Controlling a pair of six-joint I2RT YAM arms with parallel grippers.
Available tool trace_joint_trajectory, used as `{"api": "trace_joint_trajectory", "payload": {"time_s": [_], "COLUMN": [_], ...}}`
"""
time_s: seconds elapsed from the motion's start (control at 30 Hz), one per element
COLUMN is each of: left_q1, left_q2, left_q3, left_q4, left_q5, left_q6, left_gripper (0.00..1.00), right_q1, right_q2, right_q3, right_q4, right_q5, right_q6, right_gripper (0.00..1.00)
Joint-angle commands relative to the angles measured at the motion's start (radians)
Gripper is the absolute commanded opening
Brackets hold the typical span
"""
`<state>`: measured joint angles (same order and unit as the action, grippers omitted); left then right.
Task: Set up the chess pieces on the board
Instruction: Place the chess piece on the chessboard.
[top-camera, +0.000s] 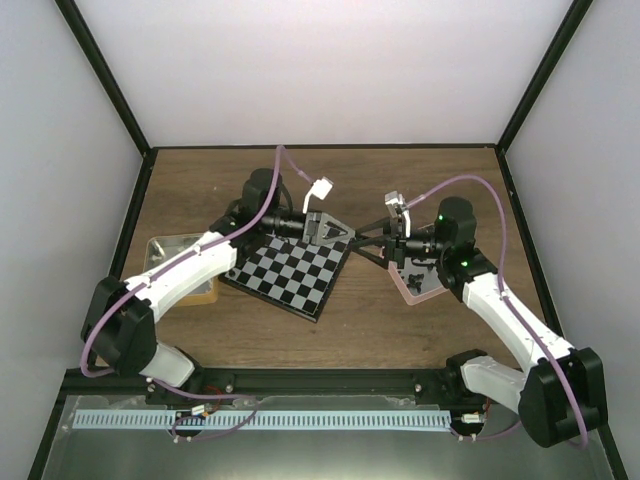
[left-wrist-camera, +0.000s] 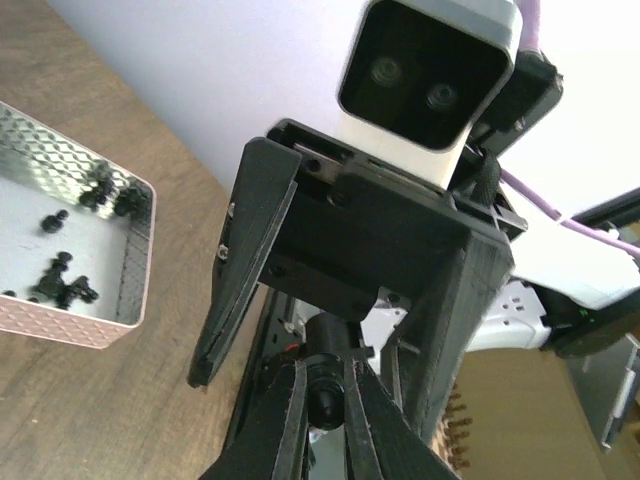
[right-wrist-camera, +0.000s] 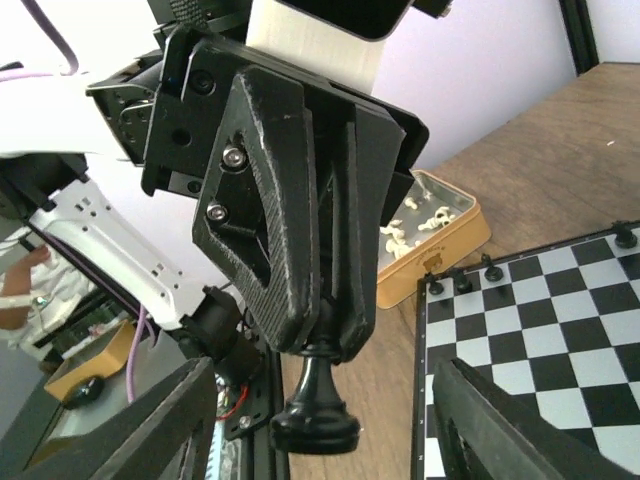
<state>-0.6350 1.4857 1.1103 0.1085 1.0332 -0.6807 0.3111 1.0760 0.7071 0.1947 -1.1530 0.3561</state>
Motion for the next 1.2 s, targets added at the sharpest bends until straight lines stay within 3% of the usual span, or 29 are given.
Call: {"api": "trace_joint_trajectory", "payload": {"time_s": [0.0, 0.1, 0.3, 0.4, 0.5, 0.73, 1.17], "left_q1": [0.022, 0.06, 0.071, 0.072, 0.072, 0.086, 0.155], "left_q2": [-0.029, -0.069, -0.149, -0.134, -0.091, -0.014, 0.103], "left_q3": [0.046, 0.05, 0.029, 0.006, 0.002, -0.042, -0.173], "left_q4": [-0.088, -0.197, -0.414, -0.479, -0.525, -0.489, -0.259], "left_q5": [-0.106, -0.28, -0.915, -1.155, -1.304, -1.334, -1.351], "left_q6": [0.1, 0.17, 0.283, 0.31, 0.345, 0.339, 0.234], "left_gripper": [0.04, 0.04, 0.04, 0.04, 0.04, 0.04, 0.04], "right_q1": [0.005, 0.006, 0.006, 0.005, 0.006, 0.005, 0.005], "right_q2": [-0.025, -0.044, -0.026, -0.002, 0.012, 0.026, 0.023], "right_q3": [0.033, 0.019, 0.002, 0.002, -0.002, -0.009, -0.027], "right_q4": [-0.045, -0.072, -0.133, -0.144, -0.141, -0.146, -0.13], "right_q5": [0.072, 0.2, 0.477, 0.518, 0.528, 0.561, 0.576], "right_q6": [-0.033, -0.038, -0.006, 0.011, 0.022, 0.03, 0.058], "right_gripper": [0.65, 0.71, 0.72, 0.72, 0.71, 0.71, 0.71]}}
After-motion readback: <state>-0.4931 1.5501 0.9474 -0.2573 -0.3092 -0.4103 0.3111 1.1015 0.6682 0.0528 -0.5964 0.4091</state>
